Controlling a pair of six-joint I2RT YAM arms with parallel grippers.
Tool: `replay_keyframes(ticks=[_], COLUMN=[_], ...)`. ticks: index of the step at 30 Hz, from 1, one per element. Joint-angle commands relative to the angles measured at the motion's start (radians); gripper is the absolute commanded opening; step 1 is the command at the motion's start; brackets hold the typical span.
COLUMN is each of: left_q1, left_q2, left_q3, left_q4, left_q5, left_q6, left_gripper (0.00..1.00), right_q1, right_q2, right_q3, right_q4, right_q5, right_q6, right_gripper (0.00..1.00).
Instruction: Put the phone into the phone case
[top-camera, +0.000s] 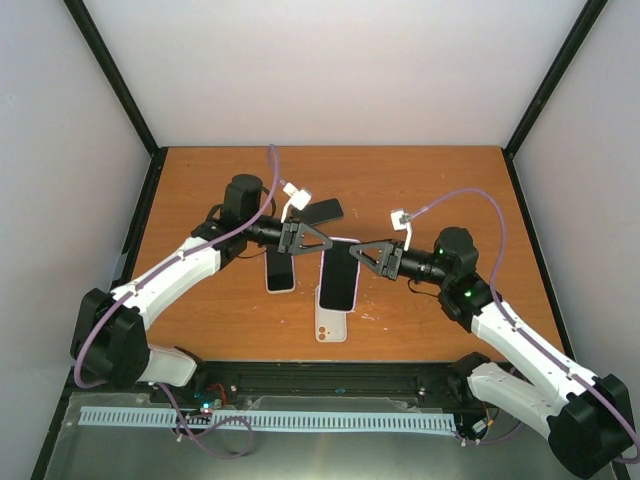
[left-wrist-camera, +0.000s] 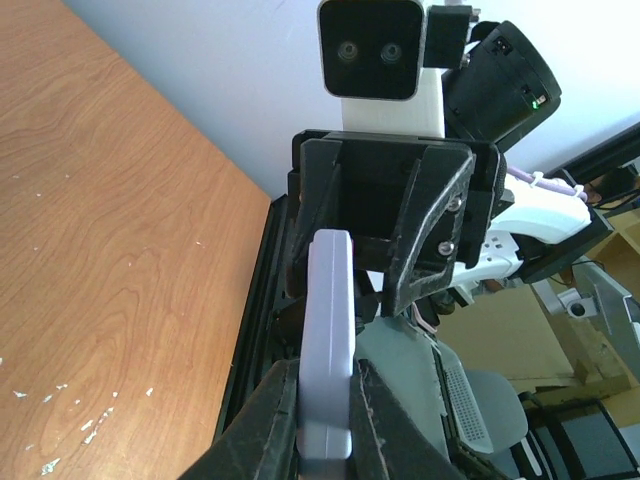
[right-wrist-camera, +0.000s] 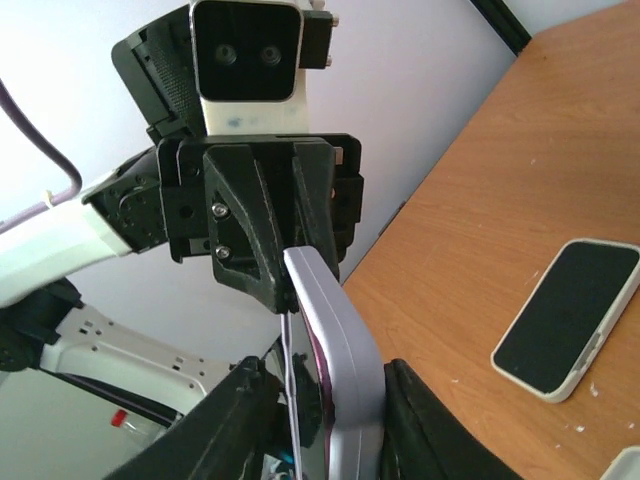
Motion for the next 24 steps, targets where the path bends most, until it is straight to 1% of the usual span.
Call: replay_keyframes(ticks=[1,2,3,6,8,9,11,12,15,16,17,20,22,24], left_q1=[-0.007,-0.006,-0.007,-0.007,-0.006,-0.006,-0.007,-0.006,-0.007,-0.007,-0.007,-0.006,-0.007,-0.006], left_q2=[0.001,0.002,0.002,0.001,-0.001,-0.001,-0.006,-0.008,-0.023,-0.026,-0.029,-0.042,-0.053,-0.065], left_q3=[0.032,0.027,0.023,0.012,0.009,0.010,0.007,0.003,-0.018,-0.023,-0.029,-0.034,-0.034,-0.035], left_q4=[-0.028,-0.020,-0.010,0.003,0.001,-0.001,0.007,0.016,0.078,0.101,0.132,0.174,0.194,0.220], left_q5=[-0.018,-0.015,-0.009,-0.005,-0.011,-0.015,-0.018,-0.018,-0.028,-0.029,-0.030,-0.047,-0.066,-0.077], left_q6=[0.023,0.017,0.011,0.003,0.005,0.003,-0.006,-0.016,-0.072,-0.091,-0.111,-0.148,-0.166,-0.186], left_gripper=[0.01,0.01,0.01,0.01,0.01,0.01,0.01,0.01,0.01,0.01,0.00,0.00,0.00,0.00], right_q1=[0.004,0.004,0.005,0.004,0.004,0.003,0.005,0.004,0.005,0.007,0.010,0.026,0.044,0.060], right_q2=[0.000,0.008,0.015,0.031,0.039,0.039,0.035,0.033,0.018,0.010,0.002,-0.005,-0.005,-0.009], right_q3=[0.064,0.064,0.063,0.042,0.030,0.026,0.018,0.013,-0.013,-0.033,-0.049,-0.073,-0.075,-0.075], right_q4=[0.020,0.025,0.039,0.104,0.135,0.137,0.132,0.130,0.136,0.149,0.160,0.154,0.131,0.105], right_q5=[-0.011,-0.015,-0.021,-0.035,-0.041,-0.041,-0.038,-0.042,-0.051,-0.046,-0.043,-0.049,-0.047,-0.038], right_q6=[-0.044,-0.037,-0.025,0.024,0.044,0.046,0.041,0.042,0.054,0.064,0.074,0.079,0.065,0.052], right_gripper=[0.35,0.34,0.31,0.14,0.05,0.03,0.04,0.08,0.38,0.45,0.50,0.60,0.61,0.59])
